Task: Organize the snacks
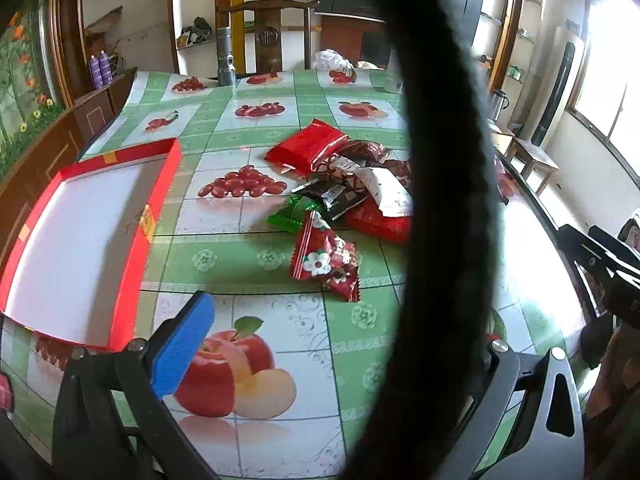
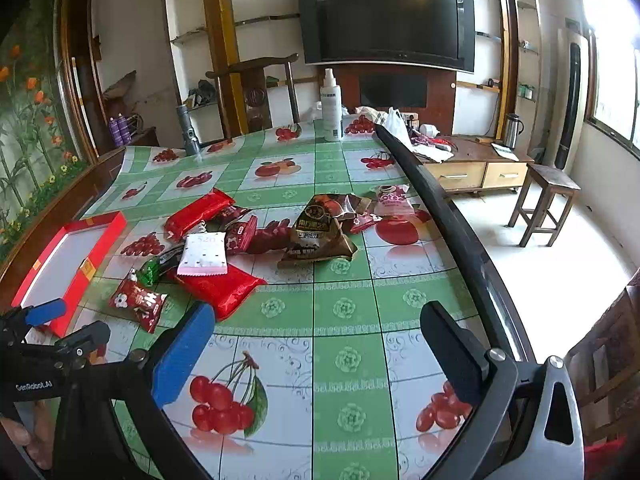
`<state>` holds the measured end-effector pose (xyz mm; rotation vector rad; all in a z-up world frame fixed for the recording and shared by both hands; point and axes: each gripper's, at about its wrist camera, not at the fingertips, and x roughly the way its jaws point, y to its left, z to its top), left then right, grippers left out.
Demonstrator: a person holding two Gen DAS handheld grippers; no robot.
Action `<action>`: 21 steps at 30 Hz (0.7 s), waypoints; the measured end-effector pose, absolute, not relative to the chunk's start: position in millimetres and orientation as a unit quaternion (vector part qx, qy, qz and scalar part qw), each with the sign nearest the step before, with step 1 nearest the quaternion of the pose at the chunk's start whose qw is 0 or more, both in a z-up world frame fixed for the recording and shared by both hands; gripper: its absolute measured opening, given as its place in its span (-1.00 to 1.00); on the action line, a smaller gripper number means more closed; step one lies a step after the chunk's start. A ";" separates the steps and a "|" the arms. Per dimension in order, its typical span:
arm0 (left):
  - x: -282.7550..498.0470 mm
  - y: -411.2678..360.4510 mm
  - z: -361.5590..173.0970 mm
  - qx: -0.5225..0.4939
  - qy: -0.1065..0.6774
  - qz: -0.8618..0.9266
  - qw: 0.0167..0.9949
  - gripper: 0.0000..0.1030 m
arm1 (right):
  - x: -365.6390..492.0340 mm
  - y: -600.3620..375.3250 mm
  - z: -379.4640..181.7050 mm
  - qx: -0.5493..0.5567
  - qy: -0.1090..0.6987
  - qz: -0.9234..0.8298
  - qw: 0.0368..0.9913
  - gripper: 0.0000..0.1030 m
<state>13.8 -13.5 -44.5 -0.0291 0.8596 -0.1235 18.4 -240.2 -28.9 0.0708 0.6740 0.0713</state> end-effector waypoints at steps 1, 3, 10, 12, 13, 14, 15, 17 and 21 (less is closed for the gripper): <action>16.9 -13.3 -45.7 -0.015 0.419 -0.057 0.906 1.00 | 20.9 -240.2 -29.1 0.035 0.332 0.036 0.942 1.00; 21.6 -13.5 -47.7 -0.014 0.421 -0.051 0.905 1.00 | 28.2 -239.8 -29.6 0.034 0.337 0.036 0.940 1.00; 42.2 -15.0 -59.2 -0.009 0.431 -0.046 0.901 1.00 | 60.6 -241.9 -33.3 0.049 0.364 0.020 0.930 1.00; 48.3 -16.6 -63.8 -0.006 0.437 -0.045 0.899 1.00 | 68.7 -241.2 -36.0 0.053 0.371 0.015 0.927 1.00; 51.0 -16.7 -65.4 -0.006 0.438 -0.044 0.898 1.00 | 72.2 -241.1 -37.2 0.054 0.374 0.014 0.926 1.00; 53.7 -17.0 -67.0 -0.006 0.440 -0.043 0.897 1.00 | 78.0 -240.4 -39.1 0.055 0.378 0.010 0.924 1.00; 55.9 -17.4 -68.3 -0.006 0.441 -0.043 0.896 1.00 | 81.6 -239.6 -39.7 0.055 0.381 0.009 0.923 1.00; 60.2 -17.8 -70.5 -0.004 0.444 -0.041 0.895 1.00 | 87.9 -238.6 -41.6 0.056 0.384 0.009 0.921 0.99; 65.5 -17.8 -73.3 0.002 0.445 -0.037 0.895 1.00 | 98.1 -239.8 -43.3 0.054 0.388 0.001 0.920 0.99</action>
